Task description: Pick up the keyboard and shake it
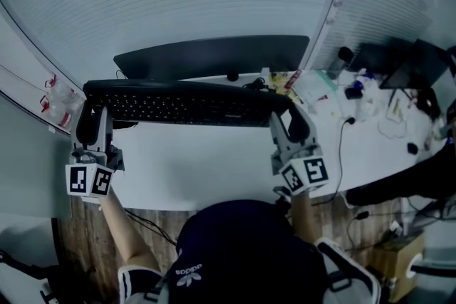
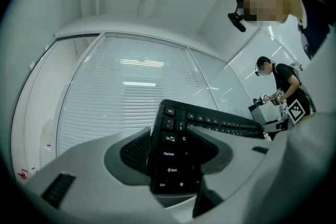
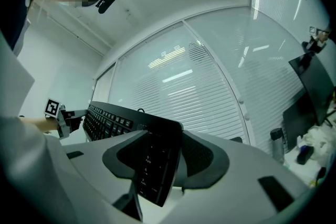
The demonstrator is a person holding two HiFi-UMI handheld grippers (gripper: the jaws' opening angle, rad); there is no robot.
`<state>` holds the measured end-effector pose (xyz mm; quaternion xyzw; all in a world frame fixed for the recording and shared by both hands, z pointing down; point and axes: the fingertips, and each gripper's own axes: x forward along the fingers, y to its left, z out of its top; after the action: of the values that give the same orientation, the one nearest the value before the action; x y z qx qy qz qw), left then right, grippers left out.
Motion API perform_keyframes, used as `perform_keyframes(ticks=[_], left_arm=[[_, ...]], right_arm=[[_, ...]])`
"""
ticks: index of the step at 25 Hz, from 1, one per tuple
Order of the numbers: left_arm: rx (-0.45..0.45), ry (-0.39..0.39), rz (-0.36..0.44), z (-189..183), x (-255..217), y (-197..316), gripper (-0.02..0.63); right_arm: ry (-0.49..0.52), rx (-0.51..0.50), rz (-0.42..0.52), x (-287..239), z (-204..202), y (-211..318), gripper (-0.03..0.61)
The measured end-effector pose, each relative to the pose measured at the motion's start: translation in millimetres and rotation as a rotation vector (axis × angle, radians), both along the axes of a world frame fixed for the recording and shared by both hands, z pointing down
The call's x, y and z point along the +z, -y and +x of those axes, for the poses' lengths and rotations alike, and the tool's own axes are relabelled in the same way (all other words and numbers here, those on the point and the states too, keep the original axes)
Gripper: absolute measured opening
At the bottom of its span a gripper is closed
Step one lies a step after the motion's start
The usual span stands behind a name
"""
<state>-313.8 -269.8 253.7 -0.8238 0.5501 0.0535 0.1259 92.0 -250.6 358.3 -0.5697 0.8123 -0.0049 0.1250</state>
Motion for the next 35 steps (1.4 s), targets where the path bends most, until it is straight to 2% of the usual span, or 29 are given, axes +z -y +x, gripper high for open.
perform_keyframes(ticks=[7, 18, 29, 35], left_arm=[[0.016, -0.018, 0.008, 10.7, -0.8, -4.9, 0.206], [0.043, -0.003, -0.019, 14.7, 5.4, 8.2, 0.206], [0.048, -0.037, -0.009, 17.5, 5.1, 3.3, 0.206], [0.054, -0.005, -0.029, 17.1, 10.1, 5.2, 0.206]], right_arm=[[0.018, -0.008, 0.01, -2.4, 11.0, -5.5, 0.195], [0.049, 0.007, -0.058, 13.0, 12.5, -3.9, 0.195], [0.03, 0.022, -0.063, 4.3, 16.4, -7.0, 0.195], [0.042, 0.032, -0.068, 4.6, 17.4, -3.0, 0.195]])
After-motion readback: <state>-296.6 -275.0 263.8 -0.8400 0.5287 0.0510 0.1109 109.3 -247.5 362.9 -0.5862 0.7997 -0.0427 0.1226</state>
